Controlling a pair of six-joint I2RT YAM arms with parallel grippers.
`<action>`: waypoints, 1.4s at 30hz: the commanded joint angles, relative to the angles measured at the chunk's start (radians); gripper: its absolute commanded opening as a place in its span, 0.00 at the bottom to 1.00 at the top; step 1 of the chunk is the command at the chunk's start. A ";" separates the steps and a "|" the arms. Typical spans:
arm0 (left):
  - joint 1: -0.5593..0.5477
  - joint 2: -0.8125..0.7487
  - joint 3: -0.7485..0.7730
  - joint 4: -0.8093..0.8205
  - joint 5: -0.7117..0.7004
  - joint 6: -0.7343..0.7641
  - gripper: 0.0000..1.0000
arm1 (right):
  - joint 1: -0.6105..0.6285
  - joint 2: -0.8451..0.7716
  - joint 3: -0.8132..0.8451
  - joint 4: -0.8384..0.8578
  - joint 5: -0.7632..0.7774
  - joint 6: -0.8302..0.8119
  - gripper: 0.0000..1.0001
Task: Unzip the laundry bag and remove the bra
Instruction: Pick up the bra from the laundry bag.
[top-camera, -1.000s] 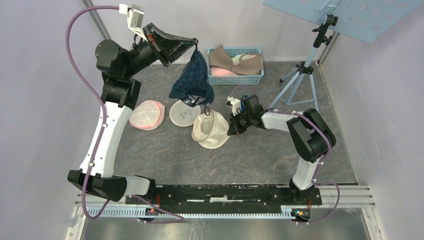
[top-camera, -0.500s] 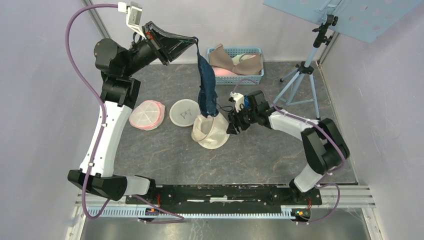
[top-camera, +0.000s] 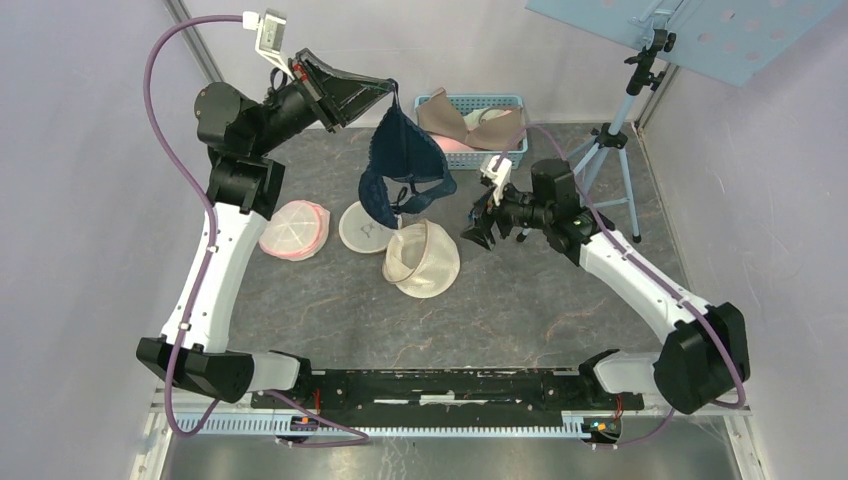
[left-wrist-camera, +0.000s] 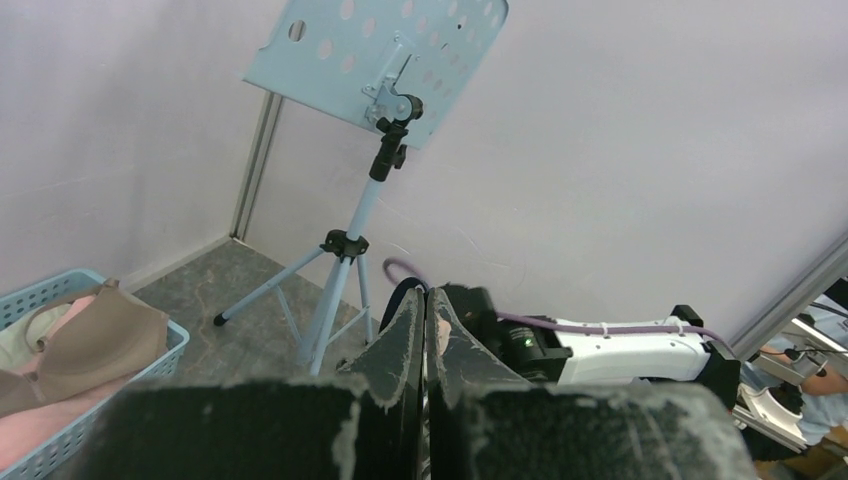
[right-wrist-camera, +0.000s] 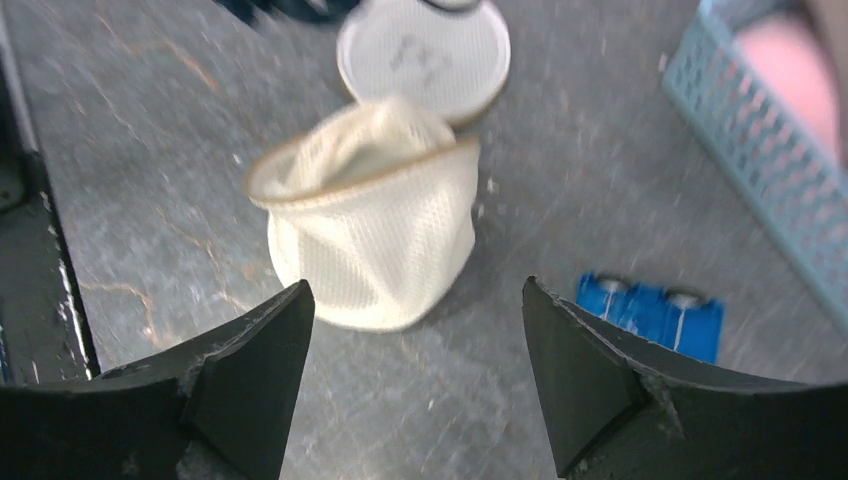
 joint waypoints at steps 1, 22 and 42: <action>0.005 -0.037 -0.013 0.022 -0.028 -0.015 0.02 | 0.000 -0.056 0.117 0.121 -0.186 0.016 0.83; 0.006 -0.068 -0.146 0.102 -0.050 -0.101 0.02 | -0.007 -0.101 0.064 0.561 -0.223 0.497 0.10; 0.028 -0.132 -0.180 -0.668 -0.551 0.714 0.02 | -0.014 -0.082 0.194 0.335 -0.102 0.490 0.00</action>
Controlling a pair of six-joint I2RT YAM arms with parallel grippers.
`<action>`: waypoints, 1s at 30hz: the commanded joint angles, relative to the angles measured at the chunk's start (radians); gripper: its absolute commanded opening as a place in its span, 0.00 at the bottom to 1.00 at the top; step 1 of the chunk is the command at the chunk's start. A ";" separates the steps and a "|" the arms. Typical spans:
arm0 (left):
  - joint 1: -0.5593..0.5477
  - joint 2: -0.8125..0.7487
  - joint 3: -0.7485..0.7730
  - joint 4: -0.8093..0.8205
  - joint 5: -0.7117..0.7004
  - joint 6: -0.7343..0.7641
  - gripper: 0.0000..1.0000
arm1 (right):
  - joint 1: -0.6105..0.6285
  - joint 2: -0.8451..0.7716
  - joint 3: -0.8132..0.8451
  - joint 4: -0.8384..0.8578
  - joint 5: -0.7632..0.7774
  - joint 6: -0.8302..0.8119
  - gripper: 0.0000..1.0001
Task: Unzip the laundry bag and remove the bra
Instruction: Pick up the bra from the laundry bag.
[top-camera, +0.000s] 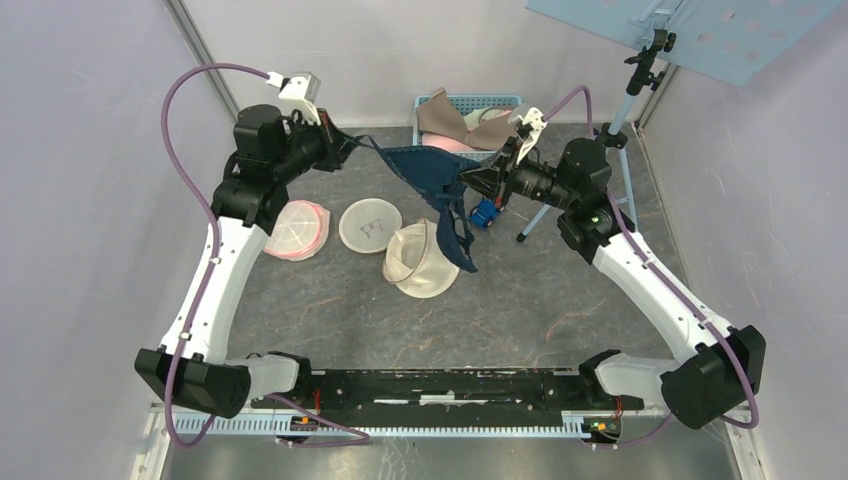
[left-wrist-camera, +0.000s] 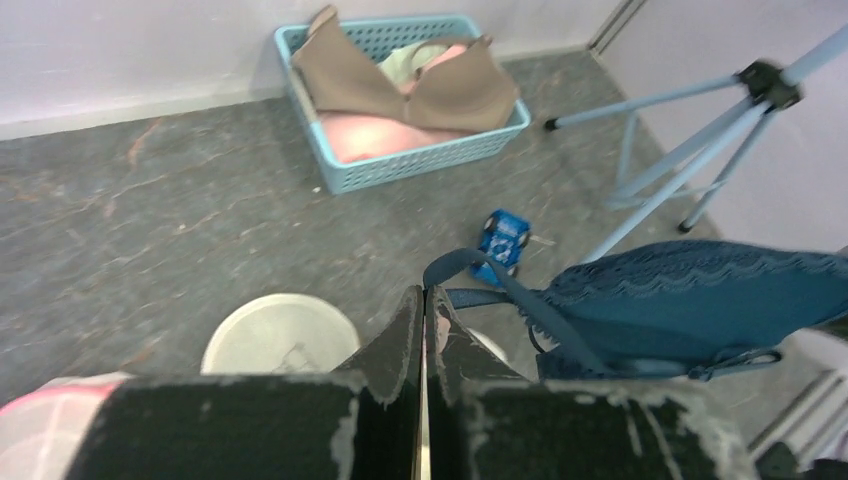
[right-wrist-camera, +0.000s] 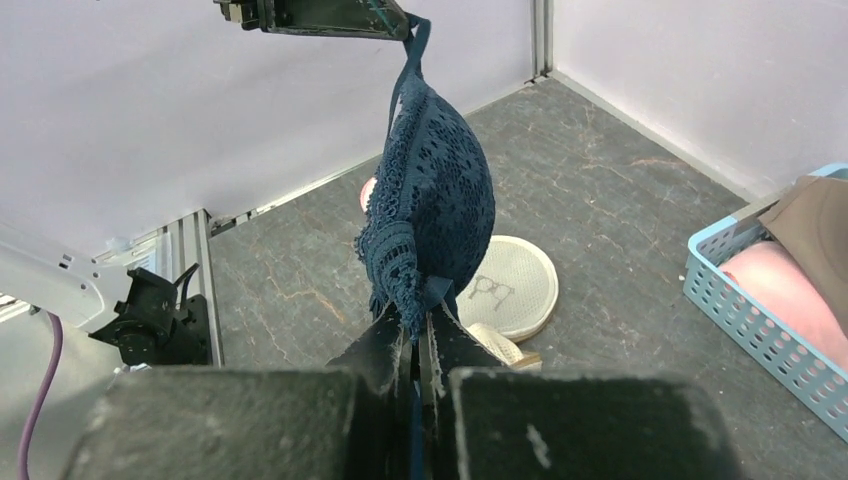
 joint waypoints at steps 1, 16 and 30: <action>0.004 -0.062 -0.002 -0.064 -0.016 0.212 0.08 | -0.005 0.013 0.057 -0.020 -0.022 -0.010 0.00; 0.000 -0.029 0.149 -0.373 0.623 0.791 1.00 | 0.007 0.065 0.113 -0.103 -0.225 -0.155 0.00; -0.100 0.006 0.214 -0.644 0.654 1.254 1.00 | 0.088 0.123 0.243 -0.404 -0.455 -0.403 0.00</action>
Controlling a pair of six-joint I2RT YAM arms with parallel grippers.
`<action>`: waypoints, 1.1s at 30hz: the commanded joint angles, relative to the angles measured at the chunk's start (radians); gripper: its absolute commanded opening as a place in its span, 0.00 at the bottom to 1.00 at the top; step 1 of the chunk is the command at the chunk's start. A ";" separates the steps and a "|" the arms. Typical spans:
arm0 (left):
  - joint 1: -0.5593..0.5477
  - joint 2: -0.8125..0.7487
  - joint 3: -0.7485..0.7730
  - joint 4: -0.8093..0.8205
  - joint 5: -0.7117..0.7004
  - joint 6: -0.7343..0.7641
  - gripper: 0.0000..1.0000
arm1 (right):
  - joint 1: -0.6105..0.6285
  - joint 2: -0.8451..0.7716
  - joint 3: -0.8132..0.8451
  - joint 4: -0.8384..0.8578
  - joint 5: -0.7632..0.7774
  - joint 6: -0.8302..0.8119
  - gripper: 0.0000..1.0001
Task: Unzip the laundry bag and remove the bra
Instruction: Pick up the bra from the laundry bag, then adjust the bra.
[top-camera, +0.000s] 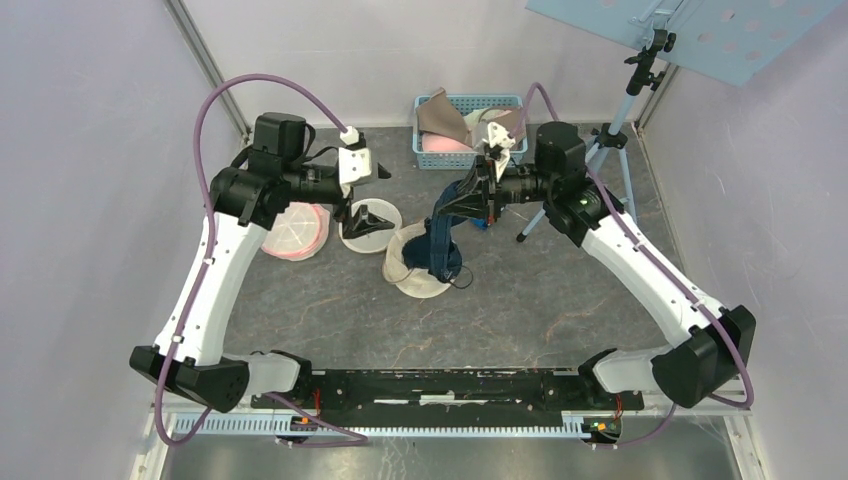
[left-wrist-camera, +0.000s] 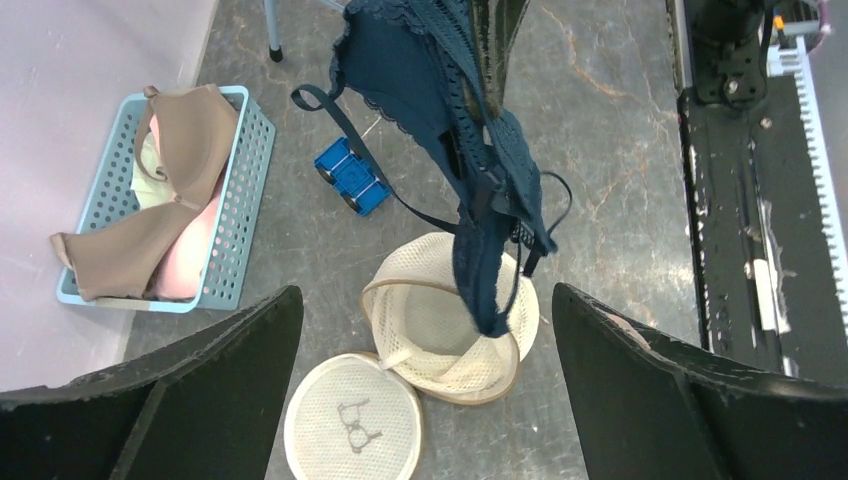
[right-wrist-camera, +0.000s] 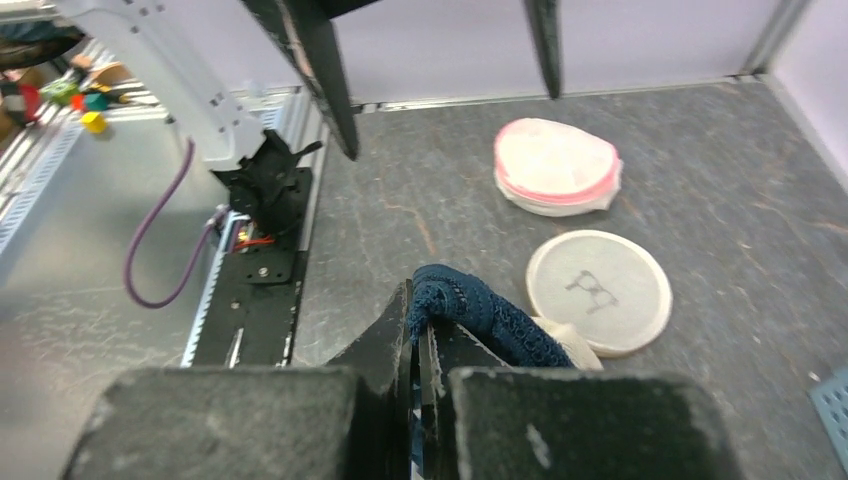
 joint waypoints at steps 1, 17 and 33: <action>-0.002 -0.034 0.029 -0.085 0.044 0.196 1.00 | 0.041 0.035 0.098 -0.196 -0.110 -0.180 0.00; -0.014 -0.135 -0.130 -0.147 0.100 0.480 1.00 | 0.275 0.148 0.339 -0.942 -0.042 -0.868 0.00; -0.165 -0.211 -0.375 0.134 0.159 0.220 1.00 | 0.376 0.134 0.387 -0.970 0.050 -0.933 0.00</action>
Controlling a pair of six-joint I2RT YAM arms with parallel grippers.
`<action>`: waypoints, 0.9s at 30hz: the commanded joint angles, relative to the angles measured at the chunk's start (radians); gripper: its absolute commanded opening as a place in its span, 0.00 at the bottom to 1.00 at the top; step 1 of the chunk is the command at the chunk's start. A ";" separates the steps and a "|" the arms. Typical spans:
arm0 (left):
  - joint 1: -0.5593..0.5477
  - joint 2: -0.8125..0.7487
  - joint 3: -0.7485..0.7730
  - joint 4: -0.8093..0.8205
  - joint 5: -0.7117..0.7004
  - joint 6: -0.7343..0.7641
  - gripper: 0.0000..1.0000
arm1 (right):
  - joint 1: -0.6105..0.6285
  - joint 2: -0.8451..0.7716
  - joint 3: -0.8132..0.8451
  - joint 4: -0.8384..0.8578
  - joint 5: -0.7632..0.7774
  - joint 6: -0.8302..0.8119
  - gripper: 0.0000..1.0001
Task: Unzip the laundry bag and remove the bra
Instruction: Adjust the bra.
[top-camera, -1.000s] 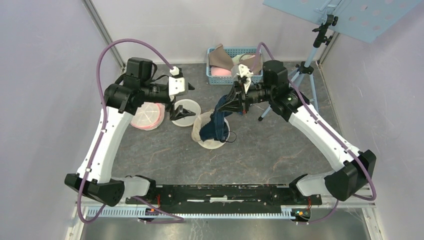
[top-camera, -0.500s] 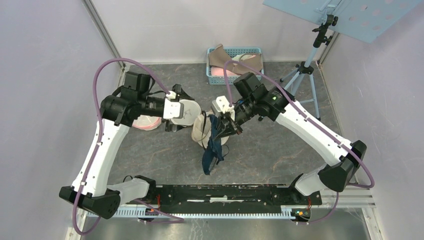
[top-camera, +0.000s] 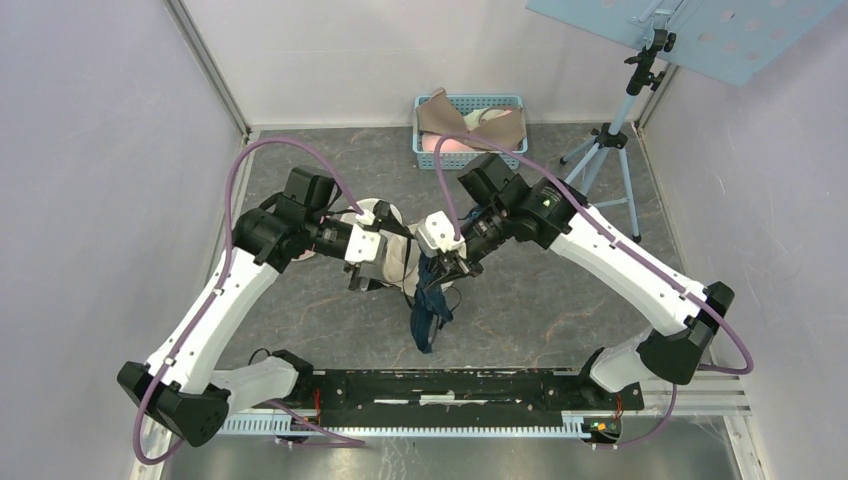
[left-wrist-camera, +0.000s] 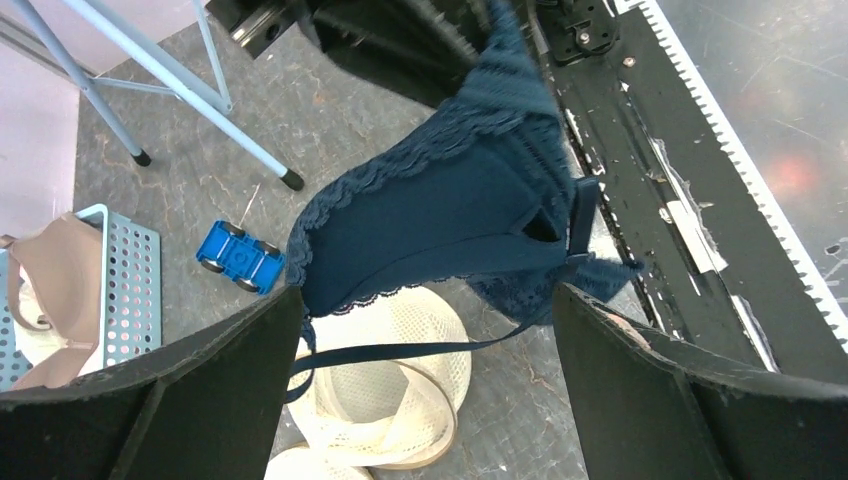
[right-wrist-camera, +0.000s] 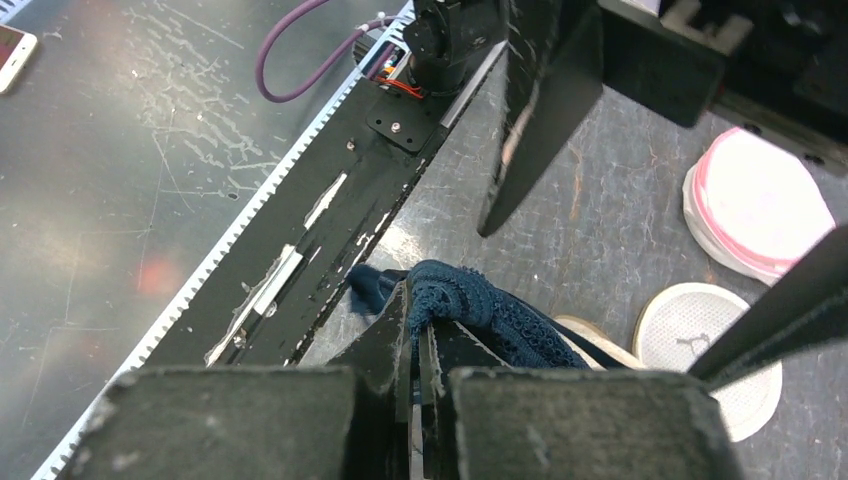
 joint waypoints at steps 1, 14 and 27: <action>-0.002 -0.053 -0.062 0.208 0.056 -0.124 1.00 | 0.034 -0.021 0.036 -0.026 0.031 -0.051 0.00; -0.046 -0.056 -0.103 0.171 0.117 -0.035 1.00 | 0.107 -0.029 0.038 -0.035 0.068 -0.095 0.00; -0.099 -0.024 -0.142 0.056 0.070 0.048 0.70 | 0.155 -0.054 0.059 -0.019 0.135 -0.103 0.00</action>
